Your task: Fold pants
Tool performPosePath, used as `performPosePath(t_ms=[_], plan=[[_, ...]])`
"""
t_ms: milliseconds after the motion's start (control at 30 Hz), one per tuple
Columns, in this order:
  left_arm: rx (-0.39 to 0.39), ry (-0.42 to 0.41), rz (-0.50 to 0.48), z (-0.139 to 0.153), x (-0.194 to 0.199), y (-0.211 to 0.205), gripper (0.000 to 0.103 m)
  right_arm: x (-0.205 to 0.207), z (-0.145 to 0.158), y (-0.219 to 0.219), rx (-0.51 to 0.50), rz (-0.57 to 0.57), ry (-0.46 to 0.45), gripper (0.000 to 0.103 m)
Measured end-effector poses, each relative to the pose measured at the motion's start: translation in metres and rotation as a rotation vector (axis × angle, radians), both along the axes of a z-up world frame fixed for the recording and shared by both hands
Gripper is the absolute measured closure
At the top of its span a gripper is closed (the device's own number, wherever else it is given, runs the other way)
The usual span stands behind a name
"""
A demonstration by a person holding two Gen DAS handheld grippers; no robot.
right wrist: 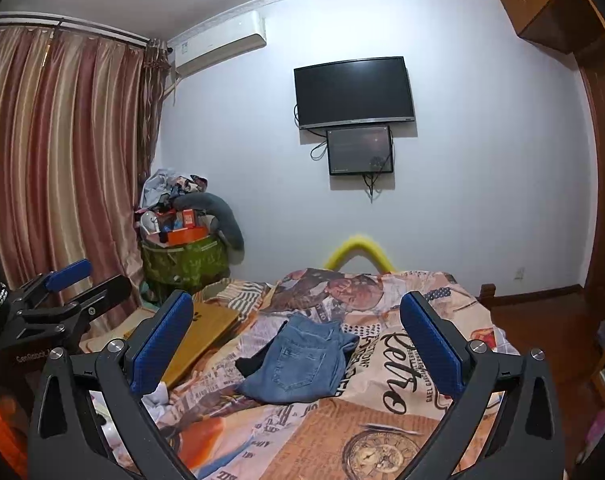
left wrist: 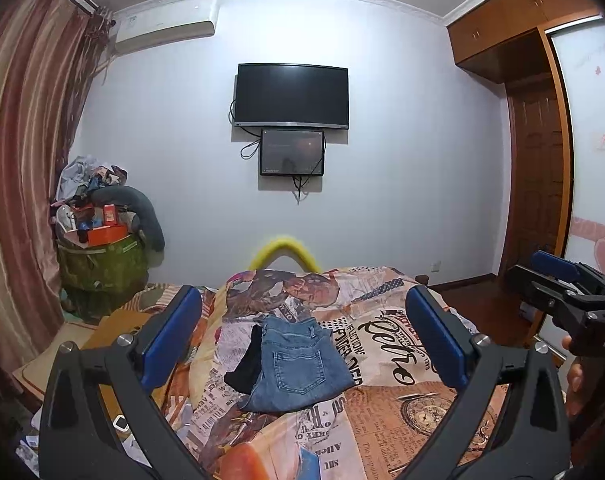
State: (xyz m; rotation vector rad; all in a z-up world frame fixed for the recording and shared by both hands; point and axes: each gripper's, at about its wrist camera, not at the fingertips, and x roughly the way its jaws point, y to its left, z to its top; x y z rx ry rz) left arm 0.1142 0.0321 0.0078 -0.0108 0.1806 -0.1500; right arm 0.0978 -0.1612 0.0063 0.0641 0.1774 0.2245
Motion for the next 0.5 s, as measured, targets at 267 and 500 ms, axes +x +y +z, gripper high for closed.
performPosePath(t_ms=[267,500], plan=[[0.000,-0.002,-0.007,-0.0003,-0.0010,-0.0014,0.000,-0.0006,-0.0009,-0.0007,0.004,0.002,0.010,0.000],[-0.004,-0.001,-0.011,0.0007,-0.0017,-0.0016,0.000,-0.0015,0.0001,-0.0024,0.010,0.003,0.012,0.000]])
